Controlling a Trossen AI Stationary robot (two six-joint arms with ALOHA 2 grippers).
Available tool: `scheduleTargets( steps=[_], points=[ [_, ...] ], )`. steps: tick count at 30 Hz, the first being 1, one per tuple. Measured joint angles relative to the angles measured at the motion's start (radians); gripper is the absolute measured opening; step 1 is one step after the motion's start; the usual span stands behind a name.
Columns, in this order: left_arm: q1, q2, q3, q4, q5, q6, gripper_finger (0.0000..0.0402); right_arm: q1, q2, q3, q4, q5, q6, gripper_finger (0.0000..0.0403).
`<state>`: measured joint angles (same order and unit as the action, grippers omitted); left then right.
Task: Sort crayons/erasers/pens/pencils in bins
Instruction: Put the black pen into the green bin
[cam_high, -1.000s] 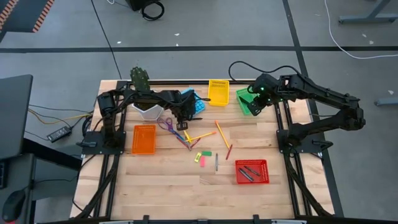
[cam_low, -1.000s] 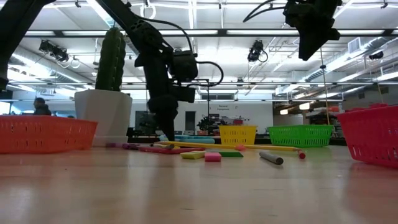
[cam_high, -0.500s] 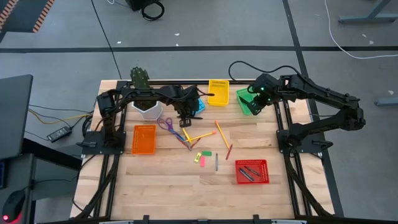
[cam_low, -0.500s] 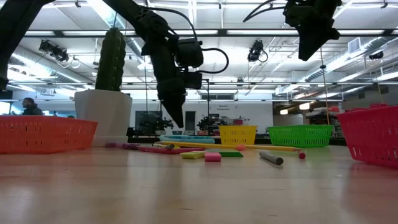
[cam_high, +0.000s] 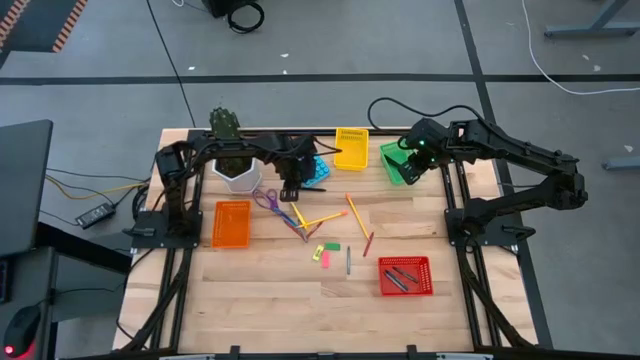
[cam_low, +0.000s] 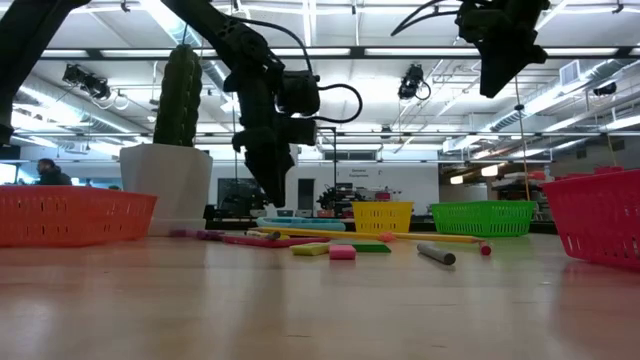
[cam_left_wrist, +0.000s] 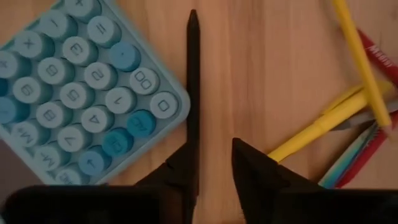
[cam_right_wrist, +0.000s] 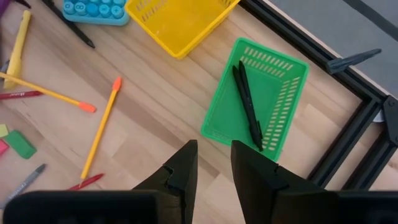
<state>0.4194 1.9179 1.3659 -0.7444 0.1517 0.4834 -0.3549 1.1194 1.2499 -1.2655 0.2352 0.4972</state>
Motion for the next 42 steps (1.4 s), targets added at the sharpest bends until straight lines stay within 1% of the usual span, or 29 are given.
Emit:
scheduleTargets(
  steps=[6,10,13,16,21,28,31,36,42],
  points=[
    [0.018,0.0,-0.001,-0.017,0.005,0.023,0.0168,0.0,0.0,0.0,0.0,0.0,0.013,0.0103],
    [0.035,-0.001,-0.043,-0.011,-0.041,0.006,0.0181,0.0,0.0,0.0,0.002,0.003,-0.001,0.0103],
    [0.042,-0.001,-0.086,-0.003,-0.045,-0.002,0.0179,0.0,0.0,0.0,0.02,0.016,-0.012,0.0103],
    [0.04,-0.001,-0.109,-0.011,-0.052,-0.004,0.0168,0.0,0.0,0.0,0.032,0.027,-0.034,0.0103],
    [0.036,-0.001,-0.111,0.038,-0.077,-0.035,0.0149,0.0,0.0,0.0,0.043,0.029,-0.056,0.0103],
    [0.04,-0.001,-0.111,0.105,-0.08,-0.044,0.013,0.0,0.0,0.0,0.043,0.029,-0.056,0.0103],
    [0.045,0.011,-0.111,0.116,-0.076,-0.042,0.0126,0.0,0.0,0.0,0.043,0.028,-0.056,0.0103],
    [0.05,0.053,-0.112,0.08,-0.042,-0.017,0.0128,0.0,0.0,0.0,0.042,0.028,-0.055,0.0103],
    [0.042,0.07,-0.107,0.079,-0.04,-0.026,0.0123,0.0,0.0,0.0,0.042,0.027,-0.048,0.0103]
  ],
)
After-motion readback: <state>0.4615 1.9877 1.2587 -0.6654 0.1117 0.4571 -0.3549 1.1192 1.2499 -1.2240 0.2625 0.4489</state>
